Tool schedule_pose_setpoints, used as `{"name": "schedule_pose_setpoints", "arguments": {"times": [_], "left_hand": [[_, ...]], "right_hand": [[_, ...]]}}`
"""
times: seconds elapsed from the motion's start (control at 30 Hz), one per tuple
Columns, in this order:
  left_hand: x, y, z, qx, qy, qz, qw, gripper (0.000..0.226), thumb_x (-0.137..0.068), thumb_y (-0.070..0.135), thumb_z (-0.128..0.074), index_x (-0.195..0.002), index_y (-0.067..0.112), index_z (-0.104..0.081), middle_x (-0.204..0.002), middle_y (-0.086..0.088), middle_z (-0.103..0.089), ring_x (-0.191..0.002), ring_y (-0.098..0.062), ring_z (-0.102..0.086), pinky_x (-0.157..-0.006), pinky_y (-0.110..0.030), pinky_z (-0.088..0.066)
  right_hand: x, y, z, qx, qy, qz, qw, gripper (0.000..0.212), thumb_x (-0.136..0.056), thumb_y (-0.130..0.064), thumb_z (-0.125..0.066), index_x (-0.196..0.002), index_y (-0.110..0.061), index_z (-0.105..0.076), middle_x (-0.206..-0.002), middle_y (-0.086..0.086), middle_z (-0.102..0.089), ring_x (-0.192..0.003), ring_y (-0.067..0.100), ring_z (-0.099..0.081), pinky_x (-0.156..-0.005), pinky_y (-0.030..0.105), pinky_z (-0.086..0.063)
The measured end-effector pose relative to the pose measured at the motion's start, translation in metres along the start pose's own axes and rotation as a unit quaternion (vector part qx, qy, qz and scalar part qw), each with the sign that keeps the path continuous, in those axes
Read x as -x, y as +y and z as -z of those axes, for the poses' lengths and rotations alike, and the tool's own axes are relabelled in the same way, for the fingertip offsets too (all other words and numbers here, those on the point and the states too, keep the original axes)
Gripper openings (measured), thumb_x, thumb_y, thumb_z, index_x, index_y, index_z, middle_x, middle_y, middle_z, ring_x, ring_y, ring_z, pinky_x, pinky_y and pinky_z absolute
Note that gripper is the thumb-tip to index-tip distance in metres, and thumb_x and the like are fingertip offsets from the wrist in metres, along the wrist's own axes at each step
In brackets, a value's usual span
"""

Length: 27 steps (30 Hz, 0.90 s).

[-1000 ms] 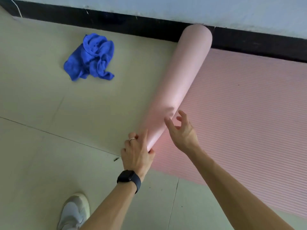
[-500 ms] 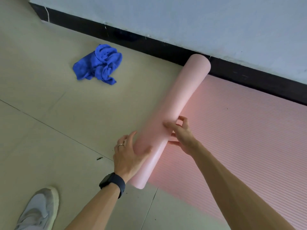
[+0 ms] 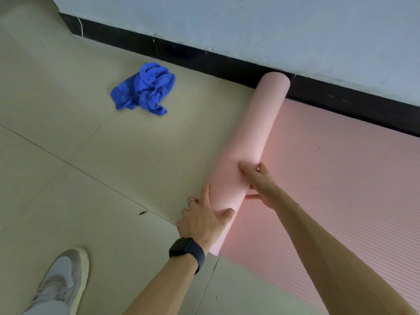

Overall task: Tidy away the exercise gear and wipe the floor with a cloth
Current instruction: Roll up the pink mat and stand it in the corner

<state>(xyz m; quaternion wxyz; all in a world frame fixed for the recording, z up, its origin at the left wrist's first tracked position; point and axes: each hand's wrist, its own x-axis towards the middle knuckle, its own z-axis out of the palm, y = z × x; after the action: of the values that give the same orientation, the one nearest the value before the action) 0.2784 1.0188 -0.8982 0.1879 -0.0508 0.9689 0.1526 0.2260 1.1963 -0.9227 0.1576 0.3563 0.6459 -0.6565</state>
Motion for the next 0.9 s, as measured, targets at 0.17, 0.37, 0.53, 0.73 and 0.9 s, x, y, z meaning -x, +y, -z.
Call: {"name": "schedule_pose_setpoints", "arguments": {"times": [0.17,0.37,0.53,0.73,0.9], "left_hand": [[0.003,0.005,-0.014,-0.03,0.035,0.009,0.999,0.092,-0.073,0.082,-0.051,-0.147,0.046,-0.011,-0.126,-0.003,-0.048,-0.1,-0.029,-0.053,-0.068,-0.035,-0.04],[0.026,0.012,-0.036,-0.085,0.106,-0.06,0.989,0.088,-0.058,0.085,-0.057,-0.135,0.046,-0.04,-0.111,-0.009,-0.062,-0.09,-0.029,-0.057,-0.064,-0.038,-0.038],[0.03,0.019,-0.027,0.102,0.019,-0.105,0.989,0.049,-0.083,0.064,-0.058,-0.129,0.05,-0.048,-0.121,0.0,-0.041,-0.109,-0.03,-0.054,-0.087,-0.039,-0.05],[0.033,0.04,-0.029,0.158,-0.14,-0.02,0.977,0.094,-0.075,0.058,-0.07,-0.151,0.041,-0.017,-0.133,-0.005,-0.047,-0.107,-0.023,-0.054,-0.089,-0.033,-0.048],[0.09,0.075,-0.052,-0.04,0.0,-0.083,0.996,0.099,-0.064,0.084,-0.06,-0.149,0.046,-0.023,-0.132,-0.003,-0.048,-0.108,-0.029,-0.054,-0.084,-0.038,-0.05]], "right_hand": [[0.002,-0.008,-0.011,0.202,0.151,0.06,0.966,0.095,-0.085,-0.058,-0.062,-0.157,-0.024,-0.009,-0.147,0.015,-0.036,-0.119,0.042,-0.055,-0.096,0.05,-0.052],[0.009,-0.013,0.007,0.233,0.161,0.08,0.956,0.102,-0.079,-0.064,-0.07,-0.154,-0.033,-0.007,-0.142,0.015,-0.037,-0.116,0.041,-0.056,-0.096,0.046,-0.05],[0.022,0.015,0.055,0.207,0.149,0.003,0.967,0.097,-0.073,-0.07,-0.066,-0.153,-0.035,-0.023,-0.137,0.013,-0.048,-0.109,0.036,-0.06,-0.09,0.05,-0.056],[0.048,0.037,0.097,0.232,0.177,0.018,0.956,0.088,-0.088,-0.069,-0.053,-0.156,-0.023,-0.021,-0.147,0.014,-0.045,-0.122,0.036,-0.056,-0.091,0.04,-0.049],[0.085,0.04,0.122,0.257,0.147,0.105,0.949,0.095,-0.081,-0.081,-0.051,-0.157,-0.041,-0.01,-0.155,0.011,-0.032,-0.124,0.036,-0.055,-0.09,0.046,-0.052]]}}
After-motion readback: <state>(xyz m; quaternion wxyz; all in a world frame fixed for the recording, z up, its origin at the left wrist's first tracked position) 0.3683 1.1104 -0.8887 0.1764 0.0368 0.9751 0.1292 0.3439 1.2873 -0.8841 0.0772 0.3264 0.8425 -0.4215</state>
